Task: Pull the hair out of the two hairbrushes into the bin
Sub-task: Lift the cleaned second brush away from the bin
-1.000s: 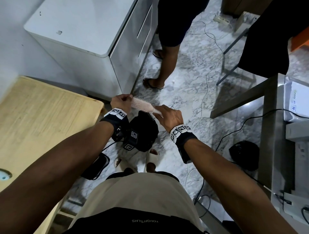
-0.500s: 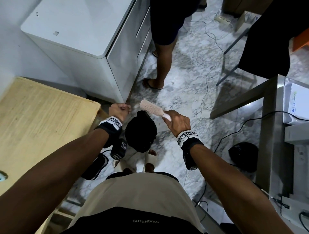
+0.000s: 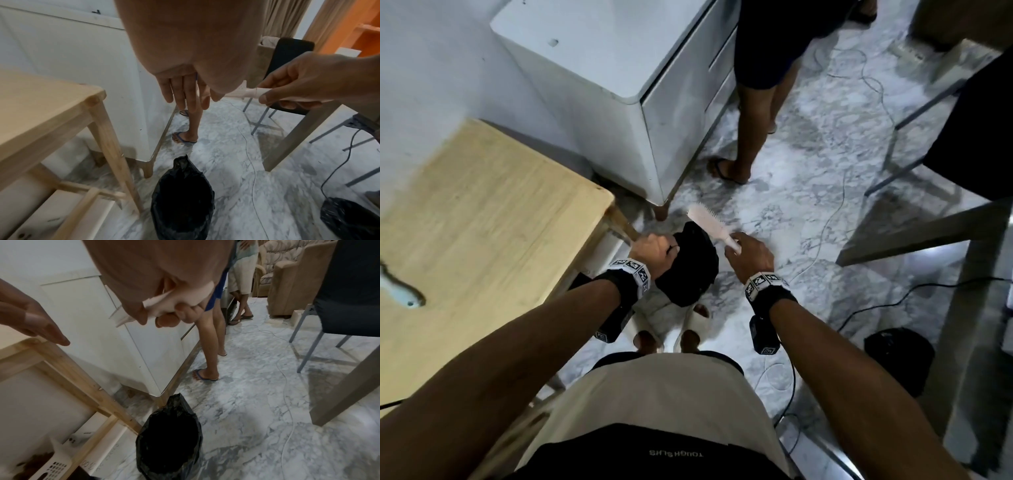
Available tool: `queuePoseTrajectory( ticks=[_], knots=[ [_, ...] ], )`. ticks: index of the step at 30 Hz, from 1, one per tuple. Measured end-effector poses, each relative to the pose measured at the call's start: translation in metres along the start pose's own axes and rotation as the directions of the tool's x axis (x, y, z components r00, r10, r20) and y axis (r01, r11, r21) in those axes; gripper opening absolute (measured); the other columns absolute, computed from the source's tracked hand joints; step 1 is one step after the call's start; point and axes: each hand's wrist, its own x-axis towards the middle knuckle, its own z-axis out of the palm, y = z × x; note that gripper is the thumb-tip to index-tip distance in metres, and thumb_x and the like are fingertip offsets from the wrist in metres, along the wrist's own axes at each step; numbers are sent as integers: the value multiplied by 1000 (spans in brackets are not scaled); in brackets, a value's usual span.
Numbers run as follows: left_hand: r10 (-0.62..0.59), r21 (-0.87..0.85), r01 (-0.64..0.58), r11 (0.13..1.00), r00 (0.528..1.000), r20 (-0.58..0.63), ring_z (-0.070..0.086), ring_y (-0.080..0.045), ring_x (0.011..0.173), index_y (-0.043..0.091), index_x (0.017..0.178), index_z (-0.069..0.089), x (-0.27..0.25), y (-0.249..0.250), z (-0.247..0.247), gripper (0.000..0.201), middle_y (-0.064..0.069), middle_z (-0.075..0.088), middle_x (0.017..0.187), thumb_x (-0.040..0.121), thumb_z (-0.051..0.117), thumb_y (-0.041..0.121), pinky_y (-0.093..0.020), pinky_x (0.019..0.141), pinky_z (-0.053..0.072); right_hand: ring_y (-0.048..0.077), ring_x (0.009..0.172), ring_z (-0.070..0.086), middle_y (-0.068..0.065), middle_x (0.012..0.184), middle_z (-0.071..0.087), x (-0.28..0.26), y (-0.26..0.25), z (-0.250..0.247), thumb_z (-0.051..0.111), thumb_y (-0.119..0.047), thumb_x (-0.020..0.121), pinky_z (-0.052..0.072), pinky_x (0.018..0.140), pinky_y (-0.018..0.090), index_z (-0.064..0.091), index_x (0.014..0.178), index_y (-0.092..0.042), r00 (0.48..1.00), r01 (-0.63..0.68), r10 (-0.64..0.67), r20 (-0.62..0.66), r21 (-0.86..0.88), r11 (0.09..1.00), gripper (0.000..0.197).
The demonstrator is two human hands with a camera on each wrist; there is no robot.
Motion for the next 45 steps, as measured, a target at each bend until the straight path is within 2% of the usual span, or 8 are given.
queuePoseTrajectory(
  ticks=[3,7,11,15,19,27,38,45],
  knots=[
    [-41,54,42,998,999,-12,64,-39,82,5,90,64,-11,-8,-6,42,-24,69,87,93,37,37,-37,70,48,32,97,64,11,104,70,8,-18,8,61,-24,83,50,78,38,64,113,-20,998,46,-48,41,36,998,30],
    [-92,61,98,993,992,-88,64,-36,86,11,95,66,-21,-42,-9,60,-15,71,94,88,16,43,-36,79,50,35,97,63,14,103,70,25,-60,19,62,-25,81,51,79,42,60,113,-19,986,124,-128,109,44,991,33],
    [-221,-36,219,975,955,-198,64,-38,84,13,97,63,-39,-87,-21,48,-17,69,96,90,27,44,-39,73,54,35,100,61,15,107,68,38,-120,31,64,-27,81,49,82,40,60,111,-18,957,221,-224,182,36,975,32],
    [-325,-137,295,946,886,-330,64,-41,86,9,93,66,-72,-132,-53,31,-22,70,93,85,46,32,-40,72,53,34,96,63,16,103,69,42,-194,52,64,-27,83,45,73,33,63,109,-14,916,344,-335,222,2,939,29],
    [-445,-201,398,895,809,-384,64,-40,84,7,87,67,-108,-197,-66,30,-22,70,90,87,45,28,-40,71,52,31,88,66,15,98,71,33,-267,84,65,-18,82,44,68,27,65,106,-10,875,400,-400,272,55,915,25],
    [-607,-283,538,794,674,-421,63,-41,78,3,82,66,-183,-338,-71,28,-23,69,83,87,48,25,-43,68,52,31,83,66,13,91,71,-6,-387,193,68,-20,79,40,63,26,66,97,-10,822,482,-454,343,4,876,21],
    [-713,-369,612,700,571,-406,59,-39,70,1,76,64,-247,-451,-62,29,-22,67,75,89,47,20,-40,64,46,33,86,64,15,94,68,-48,-475,300,67,-20,79,47,66,32,61,95,-5,792,488,-441,422,-5,873,22],
    [-812,-506,636,582,427,-398,60,-38,81,1,84,65,-253,-490,-69,24,-22,68,86,87,50,19,-40,73,47,33,86,63,12,97,66,-35,-524,329,65,-28,79,47,67,33,58,97,-9,741,563,-426,520,-134,816,27]
  ],
)
